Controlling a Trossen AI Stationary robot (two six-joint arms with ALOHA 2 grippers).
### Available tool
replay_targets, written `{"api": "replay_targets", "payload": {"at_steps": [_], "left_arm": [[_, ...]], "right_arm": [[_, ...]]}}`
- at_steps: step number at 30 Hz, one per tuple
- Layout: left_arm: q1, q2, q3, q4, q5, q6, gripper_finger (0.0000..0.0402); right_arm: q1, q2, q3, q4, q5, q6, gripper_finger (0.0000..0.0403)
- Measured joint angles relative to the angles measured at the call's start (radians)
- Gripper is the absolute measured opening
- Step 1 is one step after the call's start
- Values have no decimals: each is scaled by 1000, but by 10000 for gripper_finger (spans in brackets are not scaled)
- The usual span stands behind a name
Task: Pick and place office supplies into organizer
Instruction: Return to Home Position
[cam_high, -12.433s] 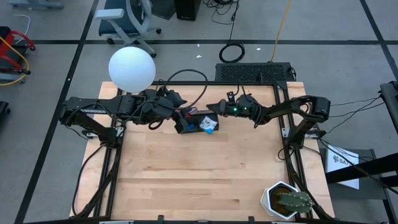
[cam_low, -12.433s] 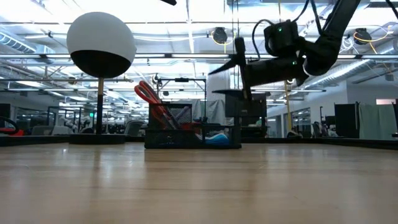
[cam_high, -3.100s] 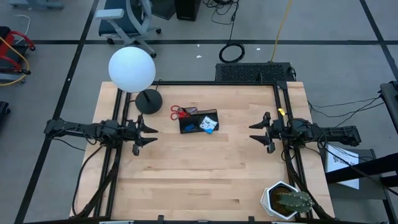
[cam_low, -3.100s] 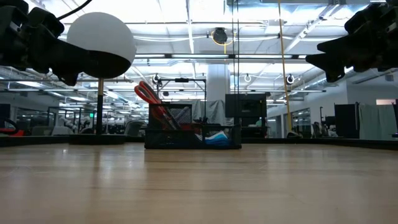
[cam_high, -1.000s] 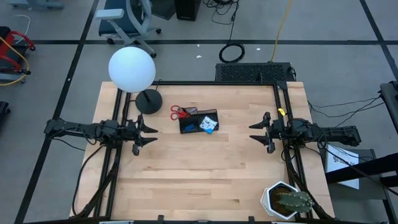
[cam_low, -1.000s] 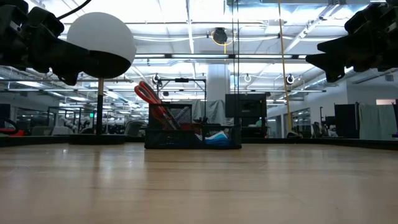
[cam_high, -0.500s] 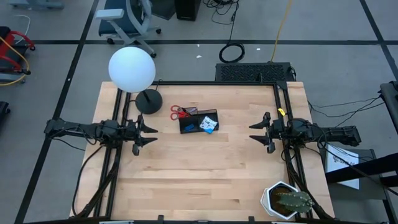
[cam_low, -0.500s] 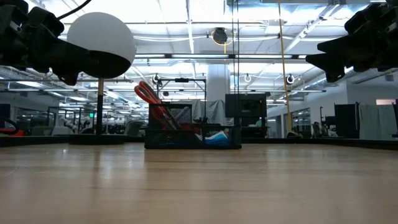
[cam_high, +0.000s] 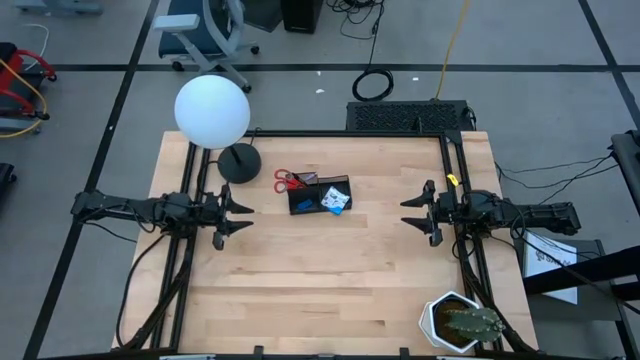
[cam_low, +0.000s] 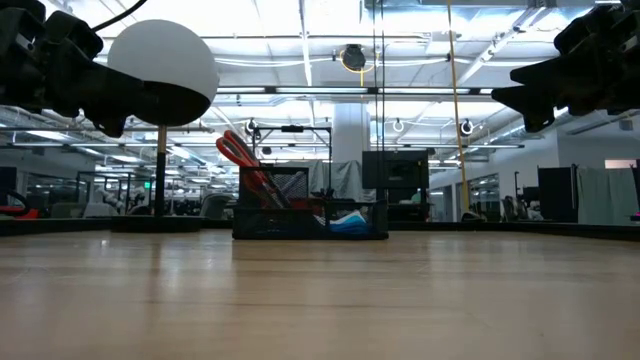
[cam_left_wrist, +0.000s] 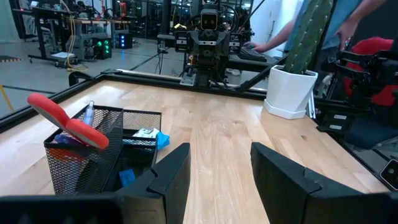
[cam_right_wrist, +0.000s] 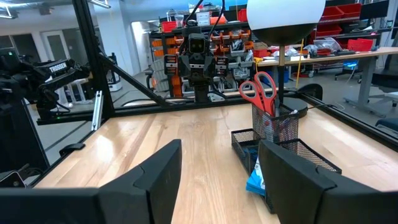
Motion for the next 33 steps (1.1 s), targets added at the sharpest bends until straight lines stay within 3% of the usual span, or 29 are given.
{"api": "replay_targets", "payload": {"at_steps": [33], "left_arm": [[0, 0, 0, 0, -1, 0, 173]], "right_arm": [[0, 0, 0, 0, 0, 0, 202]]}}
